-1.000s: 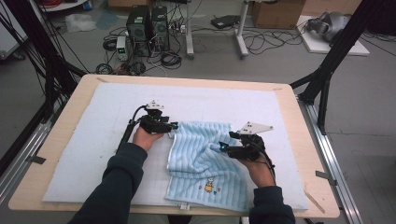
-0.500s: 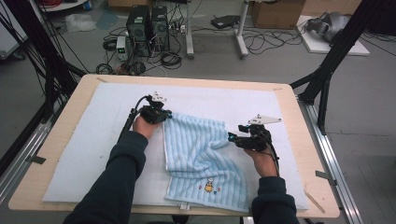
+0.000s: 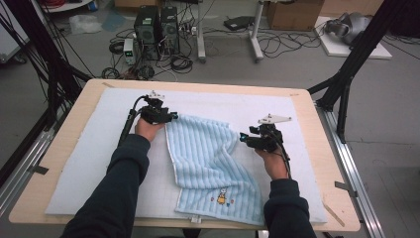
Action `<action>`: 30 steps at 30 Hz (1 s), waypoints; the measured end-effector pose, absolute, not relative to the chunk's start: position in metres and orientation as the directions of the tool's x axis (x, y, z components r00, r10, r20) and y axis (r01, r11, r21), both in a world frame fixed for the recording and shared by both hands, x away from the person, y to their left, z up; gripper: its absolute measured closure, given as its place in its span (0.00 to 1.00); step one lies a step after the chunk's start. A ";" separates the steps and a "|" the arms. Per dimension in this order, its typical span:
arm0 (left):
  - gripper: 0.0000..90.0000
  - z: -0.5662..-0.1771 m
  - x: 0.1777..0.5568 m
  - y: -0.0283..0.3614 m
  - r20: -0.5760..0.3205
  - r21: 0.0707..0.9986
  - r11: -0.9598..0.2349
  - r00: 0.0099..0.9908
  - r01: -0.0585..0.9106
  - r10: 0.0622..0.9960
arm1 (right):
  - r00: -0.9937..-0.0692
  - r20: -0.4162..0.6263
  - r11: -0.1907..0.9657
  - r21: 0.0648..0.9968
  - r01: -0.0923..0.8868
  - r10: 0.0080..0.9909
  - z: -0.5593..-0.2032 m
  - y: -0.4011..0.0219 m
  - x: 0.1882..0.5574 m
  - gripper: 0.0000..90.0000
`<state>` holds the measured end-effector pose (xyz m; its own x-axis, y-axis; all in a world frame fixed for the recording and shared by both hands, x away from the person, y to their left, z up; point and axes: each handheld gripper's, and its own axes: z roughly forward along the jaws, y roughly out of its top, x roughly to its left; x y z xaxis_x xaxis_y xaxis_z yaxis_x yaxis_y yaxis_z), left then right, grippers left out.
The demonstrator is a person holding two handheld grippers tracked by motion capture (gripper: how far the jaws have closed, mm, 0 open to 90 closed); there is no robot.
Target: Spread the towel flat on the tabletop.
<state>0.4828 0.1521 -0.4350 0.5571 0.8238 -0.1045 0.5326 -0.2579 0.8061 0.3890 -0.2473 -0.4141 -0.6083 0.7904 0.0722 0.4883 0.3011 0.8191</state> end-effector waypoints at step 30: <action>0.49 -0.437 0.444 0.160 -0.156 0.818 -0.220 0.572 0.532 0.805 | -0.460 -0.188 0.442 0.715 0.542 0.868 -0.420 -0.192 0.522 0.98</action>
